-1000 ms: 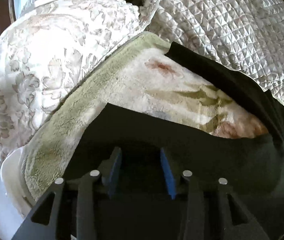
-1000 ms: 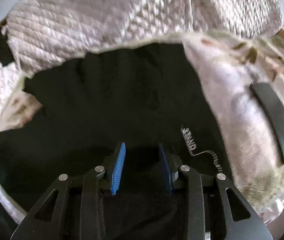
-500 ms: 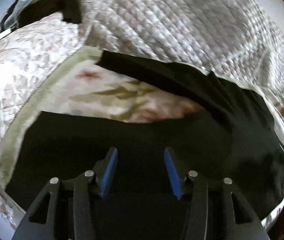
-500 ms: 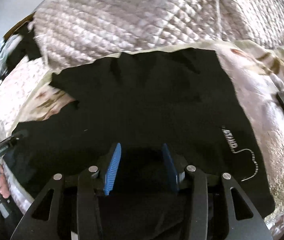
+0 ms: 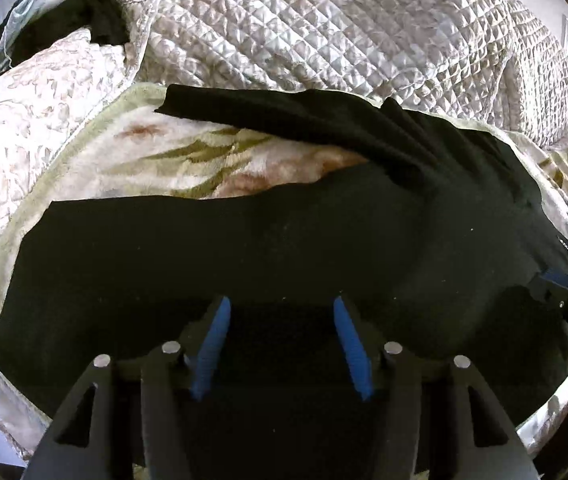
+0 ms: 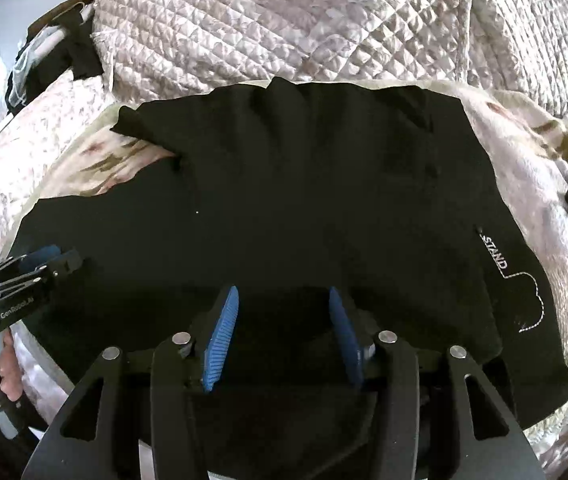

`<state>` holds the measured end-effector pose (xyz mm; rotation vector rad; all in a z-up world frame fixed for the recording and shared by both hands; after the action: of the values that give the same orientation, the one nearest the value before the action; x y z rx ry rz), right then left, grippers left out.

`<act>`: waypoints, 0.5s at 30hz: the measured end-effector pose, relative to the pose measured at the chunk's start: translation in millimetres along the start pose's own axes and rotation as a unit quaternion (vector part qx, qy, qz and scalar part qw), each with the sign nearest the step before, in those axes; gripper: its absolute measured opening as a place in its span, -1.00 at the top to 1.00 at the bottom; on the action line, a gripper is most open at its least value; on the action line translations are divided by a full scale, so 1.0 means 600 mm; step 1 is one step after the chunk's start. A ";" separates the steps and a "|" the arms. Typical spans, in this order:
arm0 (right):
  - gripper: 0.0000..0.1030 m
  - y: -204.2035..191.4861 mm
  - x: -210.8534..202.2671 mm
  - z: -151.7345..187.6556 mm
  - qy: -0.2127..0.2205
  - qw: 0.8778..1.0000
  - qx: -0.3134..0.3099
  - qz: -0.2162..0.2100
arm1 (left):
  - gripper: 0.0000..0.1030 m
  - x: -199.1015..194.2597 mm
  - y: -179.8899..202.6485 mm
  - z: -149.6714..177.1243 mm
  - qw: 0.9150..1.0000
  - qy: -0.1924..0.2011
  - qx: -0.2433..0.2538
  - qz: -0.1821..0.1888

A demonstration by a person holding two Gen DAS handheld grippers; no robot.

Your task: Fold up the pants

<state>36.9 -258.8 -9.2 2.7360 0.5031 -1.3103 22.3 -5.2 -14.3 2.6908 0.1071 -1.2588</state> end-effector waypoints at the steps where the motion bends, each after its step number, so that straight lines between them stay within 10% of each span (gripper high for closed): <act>1: -0.01 -0.001 -0.002 -0.001 0.003 1.000 0.001 -0.003 | -0.13 -0.001 0.000 0.000 1.000 0.002 0.000 -0.002; 15: -0.01 -0.001 -0.013 -0.027 -0.004 1.000 -0.012 -0.019 | -0.13 -0.003 0.006 -0.031 1.000 -0.017 0.004 0.017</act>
<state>44.3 -257.4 7.4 2.7123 0.5697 -1.3148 35.7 -5.4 -1.1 2.6642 0.0507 -1.2982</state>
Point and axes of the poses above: each gripper's, at about its wrist camera, not at the fingertips, and x roughly the way its jaws point, y to its right, z to its underside, the point moved 3 cm from there along x, roughly the way its jaws point, and after that the axes turned 9 degrees about -x, right-handed, at the moved point
